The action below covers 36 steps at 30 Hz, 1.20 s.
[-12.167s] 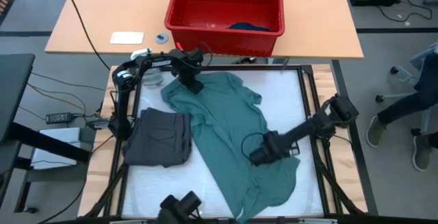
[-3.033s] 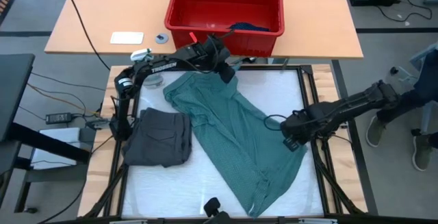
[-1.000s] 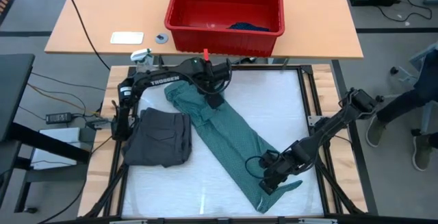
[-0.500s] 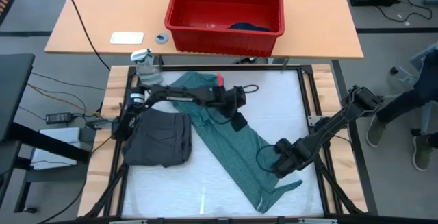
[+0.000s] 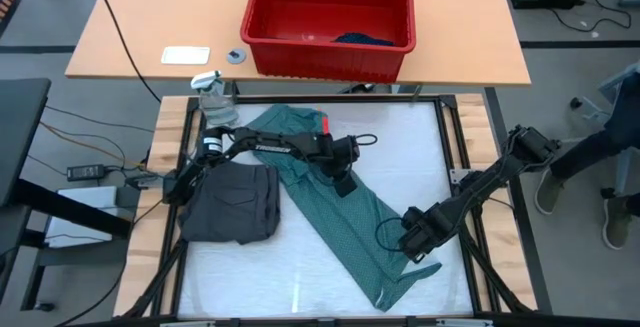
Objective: Fold Laundry from Bin
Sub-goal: Fold the green polo shirt on the table
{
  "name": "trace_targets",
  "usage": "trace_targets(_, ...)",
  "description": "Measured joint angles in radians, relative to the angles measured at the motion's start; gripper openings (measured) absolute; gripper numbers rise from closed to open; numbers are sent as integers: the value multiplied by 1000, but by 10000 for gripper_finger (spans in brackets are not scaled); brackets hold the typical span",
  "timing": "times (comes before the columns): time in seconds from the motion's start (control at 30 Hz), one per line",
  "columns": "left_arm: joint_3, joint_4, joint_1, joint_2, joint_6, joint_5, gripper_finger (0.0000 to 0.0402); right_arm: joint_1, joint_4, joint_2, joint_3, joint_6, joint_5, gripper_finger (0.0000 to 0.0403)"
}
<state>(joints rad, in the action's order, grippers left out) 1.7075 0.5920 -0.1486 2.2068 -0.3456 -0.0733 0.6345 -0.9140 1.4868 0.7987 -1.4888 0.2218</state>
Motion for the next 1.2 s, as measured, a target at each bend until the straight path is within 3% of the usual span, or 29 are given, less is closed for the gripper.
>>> trace_targets(0.13, -1, -4, -1, 9, 1, 8, 143, -4, 61, 0, -29, -3, 5, 86)
trace_targets(0.27, 1, -1, 0, 31, 0, 74, 143, -4, 62, 0, -53, 3, 54, 16)
trace_targets(0.47, 5, 32, -1, 45, 1, 79, 143, 30, 110, -3, -53, 46, 279, 15)
trace_targets(0.63, 3, -6, -9, 47, -3, 75, 143, 74, 171, 0, -53, 49, 347, 9)
trace_targets(0.77, 3, -10, -17, 48, -5, 56, 143, 87, 137, -1, -53, -4, 359, 29)
trace_targets(0.93, 18, 8, -16, 35, 4, 28, 143, 89, 129, -50, -53, -97, 452, 90)
trace_targets(1.03, 62, 44, -12, 15, 26, 21, 143, 89, 143, -104, -33, -164, 456, 126)
trace_targets(1.1, 102, 68, -12, -15, 52, 12, 143, 89, 141, -143, -11, -185, 413, 145)
trace_targets(1.2, 158, 113, -17, -43, 78, 5, 143, 68, 132, -197, 0, -174, 246, 158)
